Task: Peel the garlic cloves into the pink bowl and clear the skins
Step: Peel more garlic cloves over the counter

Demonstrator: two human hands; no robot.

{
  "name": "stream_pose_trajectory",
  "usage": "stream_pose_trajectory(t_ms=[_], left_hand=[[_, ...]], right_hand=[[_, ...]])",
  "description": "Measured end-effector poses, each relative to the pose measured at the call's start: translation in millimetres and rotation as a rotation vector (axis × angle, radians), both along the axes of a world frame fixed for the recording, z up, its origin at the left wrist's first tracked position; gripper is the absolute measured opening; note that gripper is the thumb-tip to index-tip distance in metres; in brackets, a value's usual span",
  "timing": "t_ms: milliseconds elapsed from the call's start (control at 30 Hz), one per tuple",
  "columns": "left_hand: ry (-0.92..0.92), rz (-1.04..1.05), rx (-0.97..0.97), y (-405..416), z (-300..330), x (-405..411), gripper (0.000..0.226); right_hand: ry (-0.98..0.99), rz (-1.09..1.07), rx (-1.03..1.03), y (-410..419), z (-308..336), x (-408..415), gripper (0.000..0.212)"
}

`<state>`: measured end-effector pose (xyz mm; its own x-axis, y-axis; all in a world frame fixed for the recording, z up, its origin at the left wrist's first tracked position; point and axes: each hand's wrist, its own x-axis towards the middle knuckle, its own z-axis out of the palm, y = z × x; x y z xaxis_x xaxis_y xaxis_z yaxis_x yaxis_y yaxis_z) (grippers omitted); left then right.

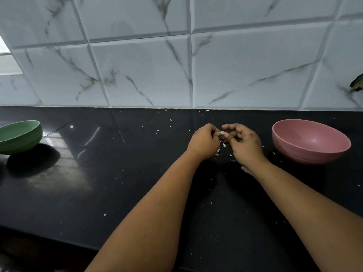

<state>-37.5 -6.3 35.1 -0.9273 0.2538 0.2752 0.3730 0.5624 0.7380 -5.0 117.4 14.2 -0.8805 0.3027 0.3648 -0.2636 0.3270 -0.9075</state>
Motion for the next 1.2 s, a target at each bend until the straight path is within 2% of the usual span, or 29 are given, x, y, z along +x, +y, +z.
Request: stream_pose_trajectory(t_ms=[133,333,400,533,767,1033,1200], left_hand=[[-0.142,-0.026,0.165,1.7,0.7,1.2,0.011],[-0.308,-0.041,0.427,1.6,2.4,2.6,0.012],[-0.286,-0.037,0.427,2.2,1.2,2.4,0.018],[-0.209,-0.006,0.444,3.3,-4.4,-0.3,0.015],[-0.278,-0.059,0.56,-0.2,-3.2,1.1,0.007],[-0.222,0.0,0.418,1.4,-3.1,-0.9,0.008],[-0.241,-0.04,0.397,3.2,-3.6,-0.3,0.011]], right_hand=[[0.002,0.072,-0.088,1.5,1.1,-0.5,0.023],[-0.013,0.079,-0.245,2.5,2.0,0.4,0.017],[-0.002,0.076,-0.269,3.3,2.3,0.8,0.015],[0.034,0.096,-0.241,2.3,2.7,0.9,0.016],[0.045,0.079,-0.186,1.3,3.4,2.1,0.016],[0.013,0.094,-0.165,-2.0,5.4,6.0,0.008],[0.005,0.104,-0.203,-2.9,7.1,6.0,0.007]])
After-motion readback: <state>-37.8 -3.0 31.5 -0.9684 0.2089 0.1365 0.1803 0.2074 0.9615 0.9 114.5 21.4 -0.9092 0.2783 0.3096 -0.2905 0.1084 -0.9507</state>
